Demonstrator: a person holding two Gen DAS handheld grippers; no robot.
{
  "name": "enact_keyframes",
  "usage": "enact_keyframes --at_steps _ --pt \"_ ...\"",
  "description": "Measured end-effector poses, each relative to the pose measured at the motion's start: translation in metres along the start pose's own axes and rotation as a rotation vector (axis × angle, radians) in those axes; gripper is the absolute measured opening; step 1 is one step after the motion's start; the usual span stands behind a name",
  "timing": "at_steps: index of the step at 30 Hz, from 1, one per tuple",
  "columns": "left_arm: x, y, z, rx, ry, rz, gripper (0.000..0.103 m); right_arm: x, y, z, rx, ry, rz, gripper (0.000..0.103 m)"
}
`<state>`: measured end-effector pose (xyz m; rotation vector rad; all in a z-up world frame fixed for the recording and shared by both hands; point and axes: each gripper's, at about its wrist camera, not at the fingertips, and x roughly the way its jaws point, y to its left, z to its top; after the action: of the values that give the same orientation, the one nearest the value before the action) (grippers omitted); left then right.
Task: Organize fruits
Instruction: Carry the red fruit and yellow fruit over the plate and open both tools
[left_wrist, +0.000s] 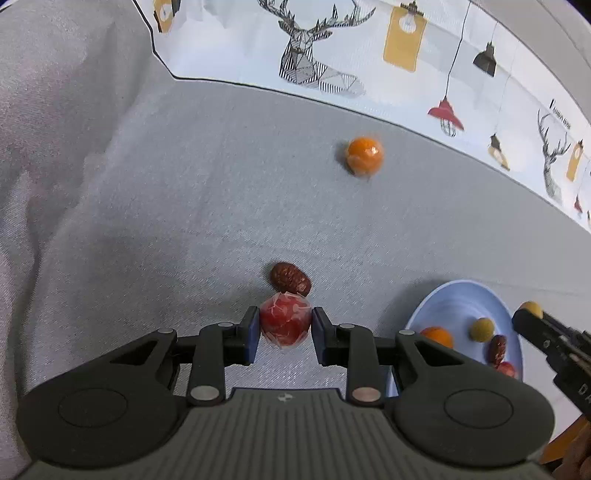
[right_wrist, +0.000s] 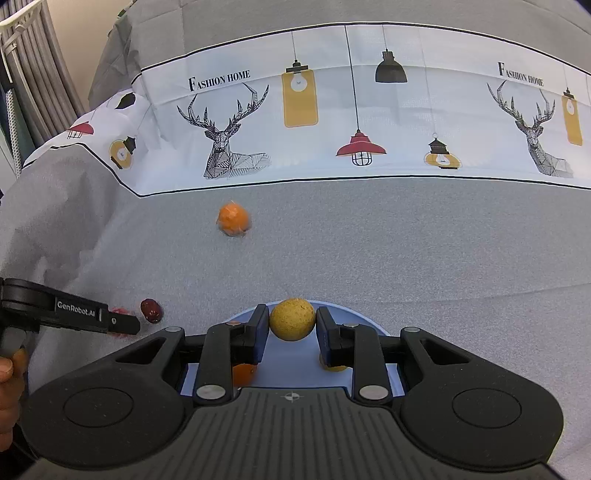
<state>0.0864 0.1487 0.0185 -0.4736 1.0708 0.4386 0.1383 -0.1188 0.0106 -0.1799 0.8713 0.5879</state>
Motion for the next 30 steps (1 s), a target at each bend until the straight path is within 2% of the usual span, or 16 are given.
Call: enact_keyframes --at_steps 5,10,17,22,26,30 --pt "-0.004 -0.007 0.000 0.013 -0.021 -0.075 0.032 0.001 -0.002 0.000 0.004 0.010 -0.023 0.029" --pt "-0.010 -0.024 -0.003 0.078 -0.045 -0.159 0.032 0.000 -0.004 0.000 0.010 0.024 -0.033 0.029" --pt "-0.021 -0.058 -0.015 0.224 -0.093 -0.299 0.032 -0.004 -0.005 0.000 -0.003 0.048 -0.042 0.029" --pt "-0.030 -0.092 -0.034 0.399 -0.133 -0.375 0.032 -0.008 -0.013 -0.001 -0.001 0.049 -0.057 0.029" --pt "-0.027 -0.114 -0.051 0.523 -0.125 -0.370 0.032 -0.007 -0.023 -0.004 0.018 0.069 -0.079 0.029" --pt "-0.022 -0.122 -0.058 0.557 -0.109 -0.363 0.032 -0.004 -0.026 -0.008 0.010 0.094 -0.087 0.029"
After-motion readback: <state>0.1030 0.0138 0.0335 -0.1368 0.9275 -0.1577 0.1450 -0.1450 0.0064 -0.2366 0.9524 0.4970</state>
